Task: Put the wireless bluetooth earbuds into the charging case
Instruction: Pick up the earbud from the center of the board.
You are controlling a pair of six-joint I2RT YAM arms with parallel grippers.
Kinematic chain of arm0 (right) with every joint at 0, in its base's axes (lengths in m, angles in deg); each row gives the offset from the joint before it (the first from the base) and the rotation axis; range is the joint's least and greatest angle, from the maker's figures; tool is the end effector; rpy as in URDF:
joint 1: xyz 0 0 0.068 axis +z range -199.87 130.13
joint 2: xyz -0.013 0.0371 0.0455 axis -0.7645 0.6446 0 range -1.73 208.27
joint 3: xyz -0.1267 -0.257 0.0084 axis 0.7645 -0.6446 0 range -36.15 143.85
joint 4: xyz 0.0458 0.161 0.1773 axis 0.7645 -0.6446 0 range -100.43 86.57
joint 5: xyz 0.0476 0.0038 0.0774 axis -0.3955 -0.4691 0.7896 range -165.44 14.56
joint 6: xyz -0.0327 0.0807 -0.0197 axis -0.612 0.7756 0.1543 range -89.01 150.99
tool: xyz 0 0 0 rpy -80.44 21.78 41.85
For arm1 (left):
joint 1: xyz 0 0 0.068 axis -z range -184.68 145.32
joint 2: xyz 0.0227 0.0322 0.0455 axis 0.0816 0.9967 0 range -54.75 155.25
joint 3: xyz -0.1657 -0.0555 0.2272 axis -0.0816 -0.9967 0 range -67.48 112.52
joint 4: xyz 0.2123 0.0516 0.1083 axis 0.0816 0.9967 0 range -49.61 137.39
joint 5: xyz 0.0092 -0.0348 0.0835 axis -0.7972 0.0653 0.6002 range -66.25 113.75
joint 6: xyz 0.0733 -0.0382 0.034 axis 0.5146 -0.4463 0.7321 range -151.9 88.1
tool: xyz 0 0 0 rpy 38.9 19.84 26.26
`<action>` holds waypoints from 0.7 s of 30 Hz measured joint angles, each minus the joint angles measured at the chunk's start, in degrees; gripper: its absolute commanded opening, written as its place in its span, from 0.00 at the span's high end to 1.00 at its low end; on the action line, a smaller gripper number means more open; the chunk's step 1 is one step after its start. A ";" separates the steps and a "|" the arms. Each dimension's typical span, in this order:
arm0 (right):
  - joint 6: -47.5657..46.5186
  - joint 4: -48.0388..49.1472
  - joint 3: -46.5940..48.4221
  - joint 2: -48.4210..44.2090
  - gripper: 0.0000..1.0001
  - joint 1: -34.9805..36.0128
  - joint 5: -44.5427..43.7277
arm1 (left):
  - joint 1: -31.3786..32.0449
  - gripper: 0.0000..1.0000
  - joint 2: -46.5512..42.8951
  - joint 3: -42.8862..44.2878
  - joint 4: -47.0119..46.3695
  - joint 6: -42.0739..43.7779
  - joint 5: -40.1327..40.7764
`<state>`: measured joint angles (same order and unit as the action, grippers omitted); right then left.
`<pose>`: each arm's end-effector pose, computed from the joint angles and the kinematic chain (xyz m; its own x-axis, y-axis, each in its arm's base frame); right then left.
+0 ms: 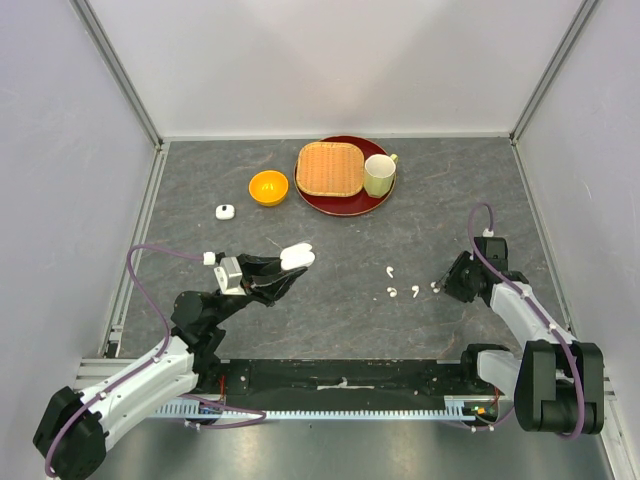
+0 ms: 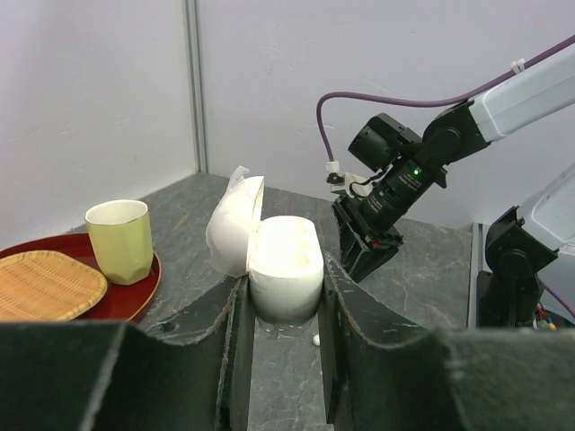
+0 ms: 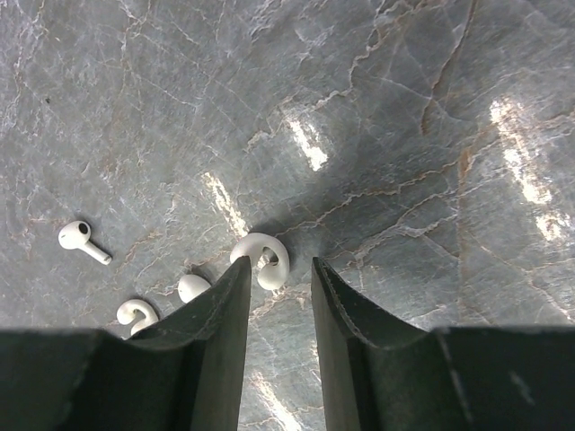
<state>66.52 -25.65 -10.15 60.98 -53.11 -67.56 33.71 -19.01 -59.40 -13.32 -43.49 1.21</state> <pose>0.1887 0.0001 0.1428 -0.7044 0.6165 -0.3518 0.4850 0.7799 0.3955 0.1024 -0.1202 0.2889 0.1676 -0.3696 -0.9140 0.8955 0.4447 -0.0156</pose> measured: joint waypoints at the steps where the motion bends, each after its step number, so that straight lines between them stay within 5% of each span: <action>1: 0.00 0.11 -0.07 0.02 0.60 0.00 0.15 | 0.00 0.98 0.07 0.00 -0.02 0.00 0.00; 21: 0.02 3.74 -0.48 1.25 0.73 0.02 3.02 | 0.00 0.98 1.40 0.00 0.00 -1.07 0.00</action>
<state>66.54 -21.91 -10.64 62.23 -53.09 -64.54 33.71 -17.61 -59.40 -13.32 -44.56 1.21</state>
